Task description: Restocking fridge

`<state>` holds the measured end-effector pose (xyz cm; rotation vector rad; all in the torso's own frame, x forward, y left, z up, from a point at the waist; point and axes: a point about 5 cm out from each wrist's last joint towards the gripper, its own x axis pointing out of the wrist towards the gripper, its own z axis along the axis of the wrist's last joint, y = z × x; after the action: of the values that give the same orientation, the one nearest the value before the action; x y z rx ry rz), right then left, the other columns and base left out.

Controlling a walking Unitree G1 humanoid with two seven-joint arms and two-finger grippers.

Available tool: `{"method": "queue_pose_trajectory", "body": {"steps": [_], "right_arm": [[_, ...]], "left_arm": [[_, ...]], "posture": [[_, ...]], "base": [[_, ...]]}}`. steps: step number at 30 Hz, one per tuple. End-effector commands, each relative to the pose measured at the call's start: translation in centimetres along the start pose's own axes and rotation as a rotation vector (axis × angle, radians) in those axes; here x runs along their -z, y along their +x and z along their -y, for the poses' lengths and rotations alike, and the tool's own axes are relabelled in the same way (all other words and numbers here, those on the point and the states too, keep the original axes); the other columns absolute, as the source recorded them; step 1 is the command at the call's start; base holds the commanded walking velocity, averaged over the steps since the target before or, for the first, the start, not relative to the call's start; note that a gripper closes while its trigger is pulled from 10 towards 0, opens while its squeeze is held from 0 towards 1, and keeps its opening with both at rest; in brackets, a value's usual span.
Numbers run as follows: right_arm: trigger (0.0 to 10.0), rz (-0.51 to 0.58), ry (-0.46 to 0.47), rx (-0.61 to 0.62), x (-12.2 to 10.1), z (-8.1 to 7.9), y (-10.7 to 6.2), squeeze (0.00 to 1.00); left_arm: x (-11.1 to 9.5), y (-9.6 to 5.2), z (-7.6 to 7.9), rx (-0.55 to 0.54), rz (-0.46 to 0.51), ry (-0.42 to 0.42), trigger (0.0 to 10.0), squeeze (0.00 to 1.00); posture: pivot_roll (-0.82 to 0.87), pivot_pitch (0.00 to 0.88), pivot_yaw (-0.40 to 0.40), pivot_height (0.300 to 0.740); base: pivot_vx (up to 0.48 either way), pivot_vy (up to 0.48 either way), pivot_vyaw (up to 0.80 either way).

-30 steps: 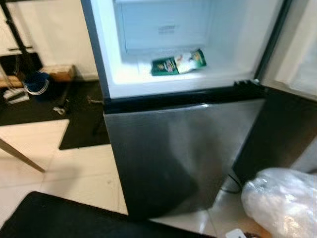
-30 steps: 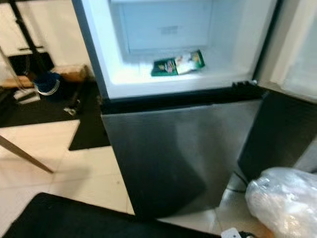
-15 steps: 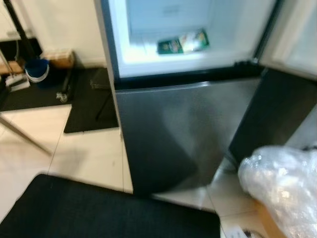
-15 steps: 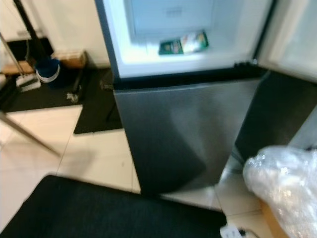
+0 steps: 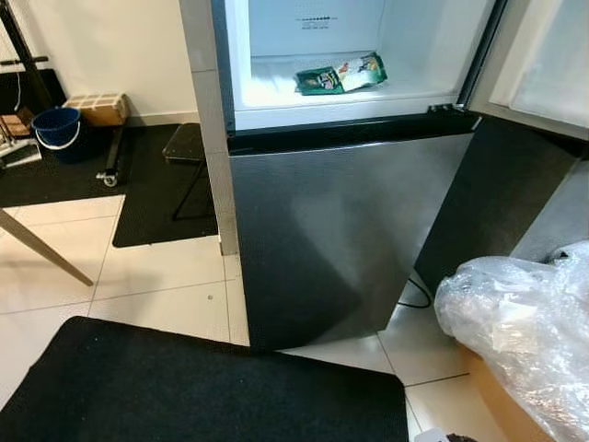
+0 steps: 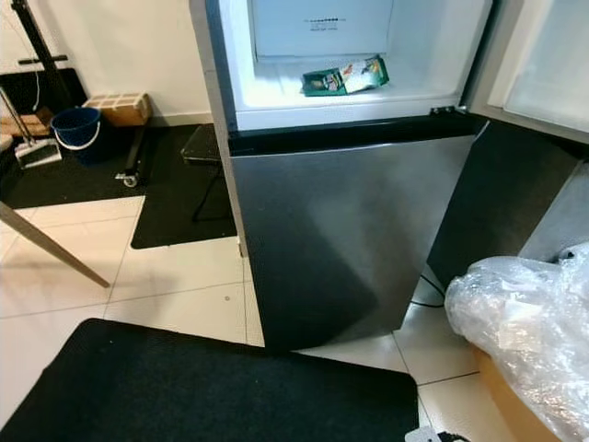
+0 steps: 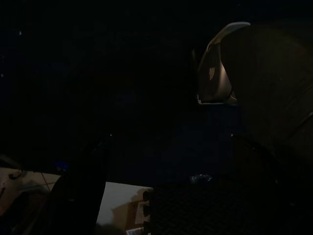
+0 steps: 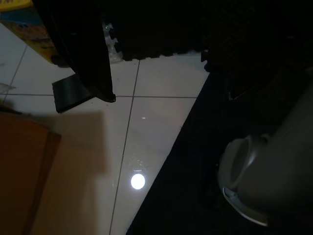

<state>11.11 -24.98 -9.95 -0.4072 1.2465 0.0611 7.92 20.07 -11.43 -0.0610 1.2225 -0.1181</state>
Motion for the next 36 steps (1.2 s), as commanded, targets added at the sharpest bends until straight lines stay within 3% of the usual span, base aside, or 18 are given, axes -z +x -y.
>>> {"method": "queue_pose_trajectory", "body": {"steps": [1, 30, 36], "right_arm": [[10.0, 0.013, -0.001, 0.003, -0.37, 0.10, 0.02, 0.00], [10.0, 0.014, -0.017, -0.004, -0.48, 0.04, 0.03, 0.00], [10.0, 0.027, 0.024, 0.018, -0.66, 0.61, 0.00, 0.00]], "left_arm": [[0.09, 0.31, 1.30, 0.053, -0.012, 0.011, 10.0, 0.00], [0.51, 0.29, 1.64, 0.074, -0.019, -0.007, 10.0, 0.00], [0.53, 0.28, 1.61, 0.074, -0.019, -0.006, 10.0, 0.00]], "posture": [[0.04, 0.000, 0.009, 0.740], [0.04, 0.000, 0.005, 0.740], [0.04, 0.000, 0.006, 0.740]], "base": [[0.000, -0.480, 0.00], [0.000, -0.480, 0.00], [0.000, -0.480, 0.00]]}}
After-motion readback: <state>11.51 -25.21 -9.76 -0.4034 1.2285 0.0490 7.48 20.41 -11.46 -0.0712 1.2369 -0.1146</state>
